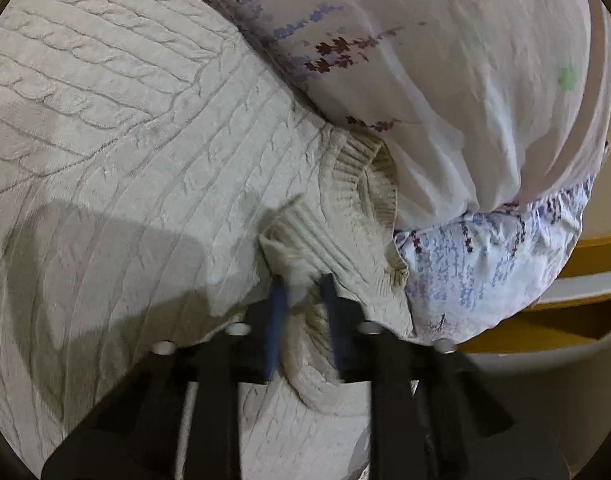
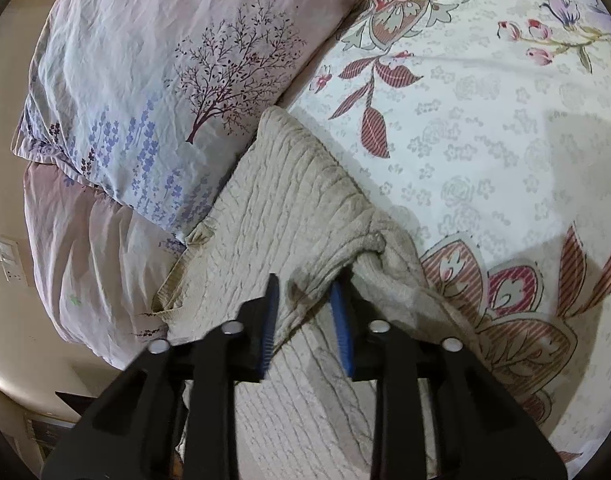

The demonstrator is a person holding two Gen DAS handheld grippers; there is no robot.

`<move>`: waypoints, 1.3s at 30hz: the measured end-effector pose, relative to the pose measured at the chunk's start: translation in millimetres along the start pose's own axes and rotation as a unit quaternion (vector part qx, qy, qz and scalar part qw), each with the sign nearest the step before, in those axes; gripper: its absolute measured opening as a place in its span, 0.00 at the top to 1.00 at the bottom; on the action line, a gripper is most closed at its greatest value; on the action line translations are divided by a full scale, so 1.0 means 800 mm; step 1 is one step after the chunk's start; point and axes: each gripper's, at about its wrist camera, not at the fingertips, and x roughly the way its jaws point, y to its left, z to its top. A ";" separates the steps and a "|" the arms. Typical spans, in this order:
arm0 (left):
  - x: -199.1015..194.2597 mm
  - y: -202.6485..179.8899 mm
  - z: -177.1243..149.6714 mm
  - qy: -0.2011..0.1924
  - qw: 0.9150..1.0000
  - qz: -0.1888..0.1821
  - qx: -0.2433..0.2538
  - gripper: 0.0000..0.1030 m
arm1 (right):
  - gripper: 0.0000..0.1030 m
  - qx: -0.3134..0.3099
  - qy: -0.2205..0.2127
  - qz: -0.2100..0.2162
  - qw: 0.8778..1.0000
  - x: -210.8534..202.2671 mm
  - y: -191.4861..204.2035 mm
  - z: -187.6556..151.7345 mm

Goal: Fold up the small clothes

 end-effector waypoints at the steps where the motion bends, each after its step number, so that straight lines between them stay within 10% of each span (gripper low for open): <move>1: -0.002 -0.001 0.001 -0.001 1.000 0.001 0.003 0.91 | 0.84 -0.001 -0.002 -0.002 1.000 0.001 -0.001 0.001; 11: -0.063 -0.023 0.000 -0.051 0.995 -0.007 0.081 0.93 | 0.92 -0.044 -0.055 0.023 0.997 -0.019 0.031 0.005; 24: -0.042 0.022 -0.029 -0.034 0.990 0.097 0.093 0.93 | 0.99 -0.108 -0.042 -0.116 0.986 -0.007 0.020 -0.029; 29: -0.043 0.016 -0.021 -0.022 0.992 0.086 0.092 0.91 | 0.60 -0.164 -0.080 -0.123 0.975 -0.027 0.052 -0.040; 34: -0.079 0.019 -0.017 -0.044 0.990 0.089 0.097 0.76 | 0.51 -0.270 -0.027 -0.108 0.956 0.021 0.112 -0.067; 39: -0.144 0.037 -0.008 -0.092 0.983 0.121 0.103 0.23 | 0.47 -0.352 0.027 -0.129 0.927 0.081 0.148 -0.113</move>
